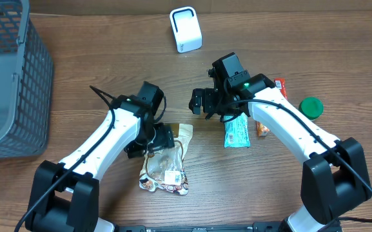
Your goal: Scan the item barcode
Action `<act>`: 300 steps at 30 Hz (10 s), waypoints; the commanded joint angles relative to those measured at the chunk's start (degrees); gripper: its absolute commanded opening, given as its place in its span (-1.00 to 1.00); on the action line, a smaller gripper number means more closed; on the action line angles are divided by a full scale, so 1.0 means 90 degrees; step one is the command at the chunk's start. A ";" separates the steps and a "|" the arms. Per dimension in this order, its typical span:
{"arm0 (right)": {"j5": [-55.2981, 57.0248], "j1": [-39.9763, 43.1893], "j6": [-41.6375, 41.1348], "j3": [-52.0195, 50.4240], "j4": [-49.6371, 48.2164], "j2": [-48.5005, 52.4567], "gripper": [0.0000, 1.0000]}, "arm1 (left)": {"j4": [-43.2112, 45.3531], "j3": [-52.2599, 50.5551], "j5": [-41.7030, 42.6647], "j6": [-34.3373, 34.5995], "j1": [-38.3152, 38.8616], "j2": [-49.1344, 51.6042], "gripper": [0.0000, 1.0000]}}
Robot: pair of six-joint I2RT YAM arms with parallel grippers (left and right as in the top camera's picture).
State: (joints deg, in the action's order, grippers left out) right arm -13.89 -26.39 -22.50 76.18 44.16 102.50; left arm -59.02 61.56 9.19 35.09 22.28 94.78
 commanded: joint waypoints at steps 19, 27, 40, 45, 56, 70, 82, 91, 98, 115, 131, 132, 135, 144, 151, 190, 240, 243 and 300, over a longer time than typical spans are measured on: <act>0.0066 -0.0015 -0.0024 0.0109 -0.0019 -0.0022 1.00 | -0.1161 -0.0993 0.0260 0.1226 0.1129 -0.2239 0.20; 0.0066 -0.0015 -0.0024 0.0109 -0.0019 -0.0022 1.00 | -0.0078 -0.2096 0.0406 0.1870 0.1775 -0.2140 -0.41; 0.0066 -0.0015 -0.0024 0.0109 -0.0019 -0.0022 1.00 | 0.0578 -0.2120 -0.0568 0.1872 0.1717 -0.1059 -0.40; 0.0066 -0.0015 -0.0024 0.0109 -0.0019 -0.0022 1.00 | 0.0595 -0.2108 -0.0979 0.1464 0.1314 -0.0814 -0.42; 0.0066 -0.0015 -0.0024 0.0109 -0.0019 -0.0022 1.00 | 0.0663 -0.1171 -0.2084 -0.1124 0.0520 -0.0814 -0.14; 0.0066 -0.0015 -0.0024 0.0109 -0.0019 -0.0022 1.00 | -0.0743 -0.0010 -0.0840 -0.0624 0.0527 -0.0811 -0.35; 0.0066 -0.0015 -0.0024 0.0109 -0.0019 -0.0022 1.00 | 0.0250 -0.1598 -0.0308 -0.0012 0.0537 -0.0811 -0.68; 0.0066 -0.0015 -0.0024 0.0109 -0.0019 -0.0022 1.00 | 0.0952 -0.1659 -0.2035 0.0413 0.0301 -0.0804 -0.64; 0.0066 -0.0015 -0.0024 0.0109 -0.0019 -0.0022 1.00 | 0.1166 -0.1659 -0.3368 0.0709 0.0134 -0.0799 -0.63; 0.0066 -0.0015 -0.0024 0.0109 -0.0019 -0.0022 1.00 | 0.3286 -0.1656 -0.3388 0.0238 -0.0916 -0.0792 -0.47; 0.0066 -0.0015 -0.0024 0.0109 -0.0019 -0.0022 1.00 | 0.2914 -0.1656 -0.1362 -0.0928 -0.1778 -0.0794 0.12; 0.0066 -0.0015 -0.0024 0.0109 -0.0019 -0.0022 1.00 | 0.2897 -0.1656 -0.1360 -0.0925 -0.1778 -0.0794 0.13; 0.0066 -0.0015 -0.0024 0.0109 -0.0019 -0.0022 1.00 | 0.2905 -0.1656 -0.1367 -0.0925 -0.1778 -0.0794 0.17; 0.0066 -0.0015 -0.0024 0.0109 -0.0019 -0.0022 1.00 | 0.2888 -0.1656 -0.1345 -0.0923 -0.1778 -0.0794 0.25; 0.0066 -0.0015 -0.0024 0.0109 -0.0019 -0.0022 1.00 | 0.2890 -0.1656 -0.1348 -0.0925 -0.1778 -0.0794 0.31; 0.0066 -0.0015 -0.0024 0.0109 -0.0019 -0.0022 1.00 | 0.1081 0.0452 -0.1022 -0.1185 -0.1848 -0.0782 0.84; 0.0066 -0.0015 -0.0024 0.0109 -0.0019 -0.0022 1.00 | 0.2130 -0.0119 0.0209 -0.0988 -0.1809 0.1200 -0.26; 0.0066 -0.0015 -0.0024 0.0109 -0.0019 -0.0022 1.00 | 0.2125 -0.0083 0.0333 -0.1117 -0.1829 0.1195 -0.44; -0.1056 0.0678 0.1183 0.0114 -0.0175 0.0325 1.00 | 0.1926 0.0058 0.1787 -0.1554 -0.1693 0.0998 0.45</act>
State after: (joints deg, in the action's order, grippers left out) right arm -24.56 -20.08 -12.75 76.18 43.00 103.96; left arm -43.07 63.75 26.33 17.58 6.61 103.77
